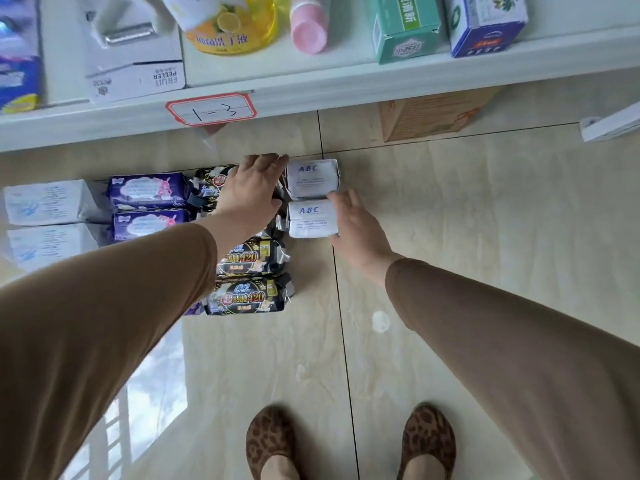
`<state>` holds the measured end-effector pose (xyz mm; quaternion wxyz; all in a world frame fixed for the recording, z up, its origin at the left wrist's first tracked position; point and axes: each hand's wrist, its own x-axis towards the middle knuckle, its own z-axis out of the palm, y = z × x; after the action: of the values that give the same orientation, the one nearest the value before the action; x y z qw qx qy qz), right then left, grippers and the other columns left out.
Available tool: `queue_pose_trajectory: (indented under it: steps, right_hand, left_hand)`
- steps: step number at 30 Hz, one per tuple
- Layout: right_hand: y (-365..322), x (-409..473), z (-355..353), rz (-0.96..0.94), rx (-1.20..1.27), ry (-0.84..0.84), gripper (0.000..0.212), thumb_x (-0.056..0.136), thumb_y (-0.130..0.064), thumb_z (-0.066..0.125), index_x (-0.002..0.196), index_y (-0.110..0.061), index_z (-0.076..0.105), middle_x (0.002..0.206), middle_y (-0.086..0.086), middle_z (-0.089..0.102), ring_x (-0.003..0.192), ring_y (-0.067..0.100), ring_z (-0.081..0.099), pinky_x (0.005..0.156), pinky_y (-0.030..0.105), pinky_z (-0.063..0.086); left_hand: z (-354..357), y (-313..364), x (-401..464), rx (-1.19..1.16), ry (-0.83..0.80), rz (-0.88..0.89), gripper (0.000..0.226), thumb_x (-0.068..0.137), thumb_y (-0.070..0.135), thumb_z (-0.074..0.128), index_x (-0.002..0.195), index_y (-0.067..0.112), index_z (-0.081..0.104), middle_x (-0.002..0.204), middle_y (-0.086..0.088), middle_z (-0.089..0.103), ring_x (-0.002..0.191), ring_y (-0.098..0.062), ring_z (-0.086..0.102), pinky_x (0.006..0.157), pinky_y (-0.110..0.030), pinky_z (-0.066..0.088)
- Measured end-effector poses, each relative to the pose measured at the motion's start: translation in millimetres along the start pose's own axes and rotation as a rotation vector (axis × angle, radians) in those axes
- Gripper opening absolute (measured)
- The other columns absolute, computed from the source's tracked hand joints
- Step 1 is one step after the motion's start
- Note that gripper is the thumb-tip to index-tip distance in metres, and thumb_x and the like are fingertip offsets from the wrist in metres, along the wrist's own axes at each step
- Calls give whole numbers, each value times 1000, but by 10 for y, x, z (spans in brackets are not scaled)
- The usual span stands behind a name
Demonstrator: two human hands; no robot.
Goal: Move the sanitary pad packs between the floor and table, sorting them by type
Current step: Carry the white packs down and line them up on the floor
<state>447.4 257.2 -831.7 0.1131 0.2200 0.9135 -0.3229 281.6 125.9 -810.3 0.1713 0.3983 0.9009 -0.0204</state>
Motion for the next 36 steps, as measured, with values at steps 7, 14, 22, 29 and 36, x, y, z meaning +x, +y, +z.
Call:
queue_pose_trajectory:
  steps: [7, 14, 22, 29, 36]
  right_hand:
    - [-138, -492, -278, 22, 49, 4, 65, 79, 3, 60, 139, -15, 41, 131, 6, 41, 100, 29, 56, 71, 38, 51]
    - [-460, -1417, -1222, 9, 16, -63, 59, 85, -7, 61, 139, -19, 42, 135, 2, 40, 117, 26, 50, 88, 40, 51]
    - [-1185, -2385, -2981, -18, -43, -146, 50, 91, -20, 57, 138, -22, 40, 139, -2, 42, 121, 22, 45, 91, 37, 47]
    - [-2187, -2989, -4694, -121, -68, -89, 51, 91, -28, 60, 137, -20, 41, 137, 3, 48, 123, 24, 43, 95, 39, 43]
    - [-2876, -3204, -5986, -284, -73, 78, 54, 91, -32, 63, 140, -21, 42, 141, 2, 48, 126, 22, 44, 94, 34, 40]
  left_hand:
    - [-197, 98, -628, -63, -46, -78, 73, 89, 24, 65, 152, 24, 30, 152, 1, 37, 137, -25, 31, 113, -45, 33]
    - [-1019, 622, -1466, -165, -111, -107, 65, 91, 29, 60, 150, 24, 34, 156, 5, 32, 142, -22, 27, 113, -44, 32]
    - [-2723, 1312, -2402, -201, -141, -66, 60, 88, 30, 61, 145, 24, 40, 149, 5, 39, 137, -22, 33, 109, -41, 35]
    - [-4646, 1808, -2976, -245, 19, -46, 60, 88, 32, 64, 143, 24, 43, 145, 3, 45, 133, -21, 39, 104, -37, 38]
    - [-6104, 1945, -3185, -286, 281, 1, 60, 88, 31, 67, 142, 22, 44, 145, 3, 47, 133, -23, 42, 106, -39, 39]
